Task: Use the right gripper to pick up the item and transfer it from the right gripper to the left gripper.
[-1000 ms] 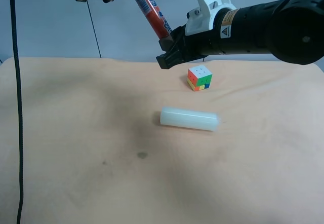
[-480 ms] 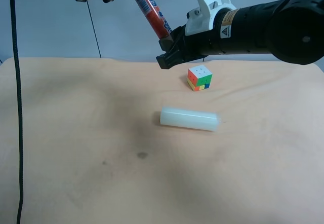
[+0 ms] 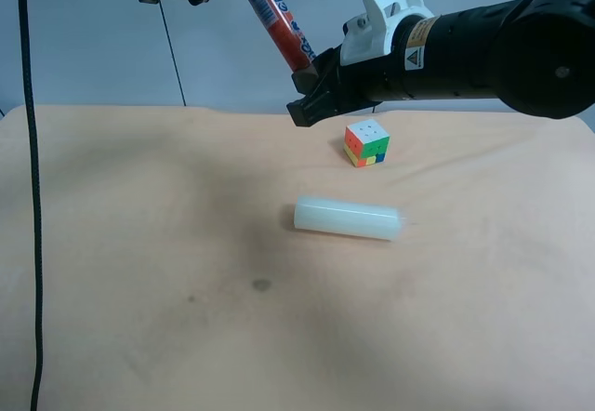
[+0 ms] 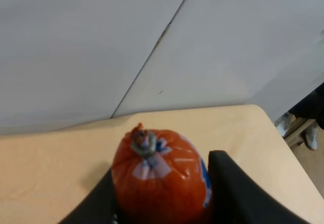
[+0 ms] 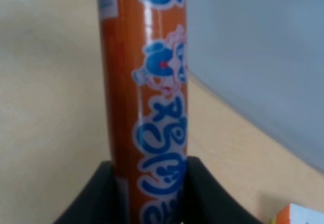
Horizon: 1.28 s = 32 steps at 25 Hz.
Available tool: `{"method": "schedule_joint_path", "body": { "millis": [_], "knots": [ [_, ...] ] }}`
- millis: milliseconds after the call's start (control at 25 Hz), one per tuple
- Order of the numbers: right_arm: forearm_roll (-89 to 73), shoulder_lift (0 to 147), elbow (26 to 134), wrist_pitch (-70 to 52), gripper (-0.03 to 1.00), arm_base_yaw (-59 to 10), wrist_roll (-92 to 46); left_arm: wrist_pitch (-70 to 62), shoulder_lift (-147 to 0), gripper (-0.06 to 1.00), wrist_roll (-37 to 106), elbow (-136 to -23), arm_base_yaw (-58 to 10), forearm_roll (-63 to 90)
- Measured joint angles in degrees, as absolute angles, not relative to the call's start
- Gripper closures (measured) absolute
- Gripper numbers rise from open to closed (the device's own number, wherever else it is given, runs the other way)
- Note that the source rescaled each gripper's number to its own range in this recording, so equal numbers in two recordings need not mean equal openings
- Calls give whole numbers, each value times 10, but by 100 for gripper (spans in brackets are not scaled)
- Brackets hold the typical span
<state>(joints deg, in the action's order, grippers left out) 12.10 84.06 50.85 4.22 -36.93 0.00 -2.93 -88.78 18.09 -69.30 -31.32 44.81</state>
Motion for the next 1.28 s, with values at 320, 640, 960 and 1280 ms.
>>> {"method": "schedule_joint_path", "body": {
  "millis": [320, 640, 960, 1280],
  "knots": [
    [121, 841, 509, 42, 97, -369, 0, -29, -888, 88, 181, -693, -313, 448],
    [120, 841, 509, 42, 97, -369, 0, -29, -888, 88, 181, -693, -313, 448],
    [119, 841, 509, 42, 95, -369, 0, -29, -888, 89, 181, -693, -313, 448],
    [119, 840, 509, 47, 4, -369, 0, -31, -890, 94, 185, -693, -313, 443]
  ]
}}
